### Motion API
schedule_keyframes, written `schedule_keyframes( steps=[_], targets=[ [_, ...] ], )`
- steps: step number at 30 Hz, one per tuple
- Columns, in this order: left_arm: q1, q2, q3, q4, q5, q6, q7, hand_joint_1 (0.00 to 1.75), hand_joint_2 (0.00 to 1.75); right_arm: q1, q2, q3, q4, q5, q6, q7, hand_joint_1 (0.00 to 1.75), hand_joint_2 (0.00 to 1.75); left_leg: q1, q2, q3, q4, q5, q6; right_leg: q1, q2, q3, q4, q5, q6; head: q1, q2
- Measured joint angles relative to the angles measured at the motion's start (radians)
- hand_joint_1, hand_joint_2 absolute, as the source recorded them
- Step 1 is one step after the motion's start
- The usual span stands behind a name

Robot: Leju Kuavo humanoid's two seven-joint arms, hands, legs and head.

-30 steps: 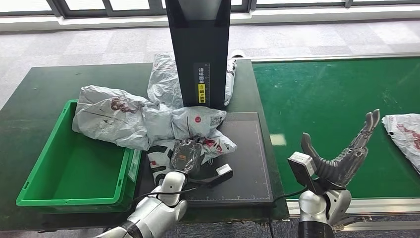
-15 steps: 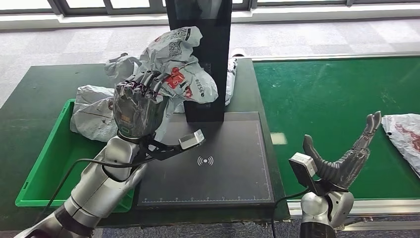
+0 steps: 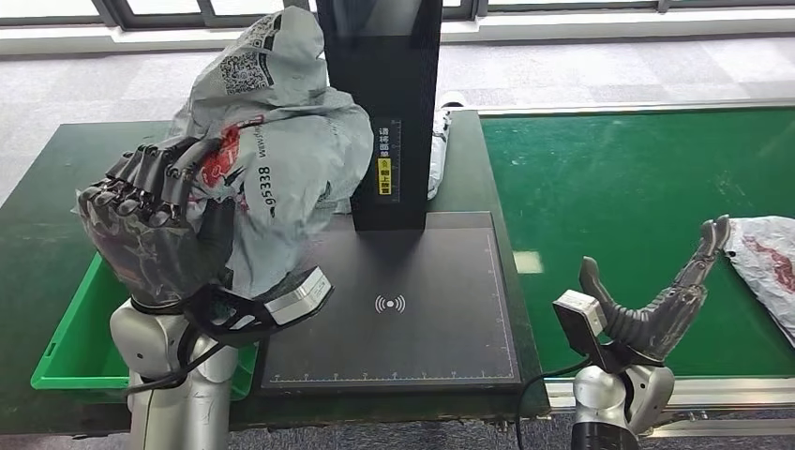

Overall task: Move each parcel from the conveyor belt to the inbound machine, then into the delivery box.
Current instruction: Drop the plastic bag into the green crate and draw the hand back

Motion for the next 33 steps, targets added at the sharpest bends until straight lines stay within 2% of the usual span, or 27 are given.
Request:
schedule_keyframes(
  steps=[3,7,14,17,25,33],
  targets=[
    [-0.020,-0.002,0.061,0.037,0.009,-0.002,0.011,1.75,1.75,0.001,0.000,0.000,-0.004,-0.006,0.000,0.002,0.00,1.75,0.000,0.000,0.000,0.000,0.001,0.000,0.000,0.000,0.000,0.000,0.000,0.000,0.000,0.000],
    [-0.031,-0.008,0.145,0.105,0.001,-0.006,0.077,1.75,1.75,0.001,0.000,0.000,-0.007,-0.002,0.000,-0.001,0.00,1.75,0.000,0.000,0.000,0.000,0.001,0.000,0.000,0.000,0.000,0.000,0.000,0.000,0.000,0.000],
    [-0.069,-0.006,0.327,0.294,0.015,-0.006,0.070,1.75,1.75,0.001,0.000,0.000,-0.007,0.000,0.000,0.000,0.00,1.75,0.000,0.000,0.000,0.000,0.001,0.000,0.000,0.001,-0.001,0.000,0.000,-0.001,0.000,0.000],
    [-0.082,0.004,0.390,0.379,0.014,-0.005,0.119,1.75,1.75,0.001,0.000,0.000,-0.007,0.002,0.000,0.000,0.00,1.75,0.000,0.000,0.000,0.000,0.001,0.000,0.000,0.001,-0.001,0.000,0.000,-0.001,0.000,0.000],
    [-0.121,0.030,0.504,0.548,0.001,-0.004,0.193,1.75,1.75,0.001,0.000,0.000,-0.007,0.000,0.000,-0.001,0.00,1.75,0.000,0.000,-0.001,0.000,0.001,0.000,0.000,0.000,0.000,0.000,0.000,-0.001,0.000,0.000],
    [-0.126,0.043,0.536,0.614,-0.001,-0.002,0.207,1.75,1.75,0.001,0.000,0.000,-0.002,0.000,0.000,0.000,0.00,1.75,0.000,-0.001,-0.001,0.000,0.001,0.000,0.000,-0.001,0.000,0.000,0.000,0.000,0.000,0.000]
  ],
)
